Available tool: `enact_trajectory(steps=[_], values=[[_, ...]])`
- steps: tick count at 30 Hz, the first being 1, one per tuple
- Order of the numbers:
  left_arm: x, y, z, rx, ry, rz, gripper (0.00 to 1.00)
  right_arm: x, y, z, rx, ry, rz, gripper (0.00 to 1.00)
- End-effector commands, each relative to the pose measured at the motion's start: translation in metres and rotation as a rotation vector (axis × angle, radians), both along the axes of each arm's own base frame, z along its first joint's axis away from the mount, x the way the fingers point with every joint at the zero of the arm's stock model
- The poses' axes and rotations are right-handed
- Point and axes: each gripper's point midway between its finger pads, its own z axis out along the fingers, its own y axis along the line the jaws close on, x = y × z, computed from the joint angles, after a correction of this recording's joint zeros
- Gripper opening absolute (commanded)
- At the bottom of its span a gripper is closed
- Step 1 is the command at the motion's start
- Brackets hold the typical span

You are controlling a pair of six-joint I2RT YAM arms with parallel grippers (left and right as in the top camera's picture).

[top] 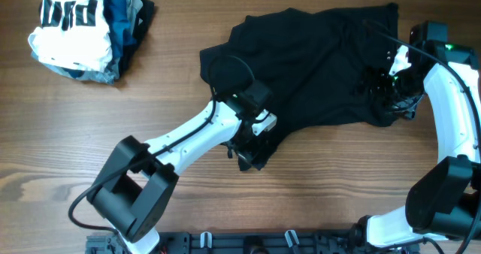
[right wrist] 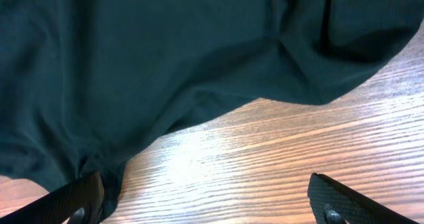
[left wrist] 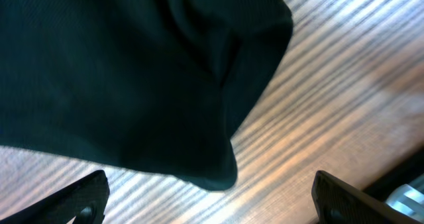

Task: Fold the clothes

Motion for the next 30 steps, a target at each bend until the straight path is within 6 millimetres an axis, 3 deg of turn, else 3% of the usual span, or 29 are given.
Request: enact_trajectory(steps=[1, 6, 9, 13, 15, 16, 18, 26, 30], values=[[-0.003, -0.005, -0.016, 0.034, -0.007, -0.091, 0.98, 0.003, 0.003, 0.007, 0.009, -0.037, 0.001, 1.00], [-0.008, -0.011, -0.029, 0.059, -0.013, -0.133, 0.96, 0.005, 0.000, 0.007, 0.006, -0.049, -0.005, 1.00], [-0.012, -0.014, -0.038, 0.079, -0.020, -0.178, 0.82, 0.007, -0.003, 0.007, 0.004, -0.058, -0.011, 1.00], [-0.015, -0.011, -0.050, 0.145, -0.045, -0.215, 0.71, 0.008, -0.008, 0.008, 0.002, -0.061, -0.025, 1.00], [-0.015, -0.013, -0.051, 0.148, -0.056, -0.220, 0.55, 0.007, -0.011, 0.008, 0.002, -0.059, -0.035, 1.00], [-0.015, -0.014, -0.051, 0.147, -0.058, -0.215, 0.35, 0.005, -0.013, 0.007, 0.003, -0.055, -0.043, 0.99], [-0.012, -0.014, -0.051, 0.152, -0.060, -0.159, 0.04, 0.001, -0.019, 0.007, 0.005, -0.042, -0.064, 0.99], [0.023, -0.008, -0.034, 0.129, -0.076, 0.068, 0.04, -0.030, -0.049, 0.002, -0.052, 0.071, -0.147, 1.00], [0.047, 0.001, -0.021, 0.117, -0.087, 0.132, 0.04, -0.034, -0.064, 0.001, -0.124, 0.095, -0.201, 1.00]])
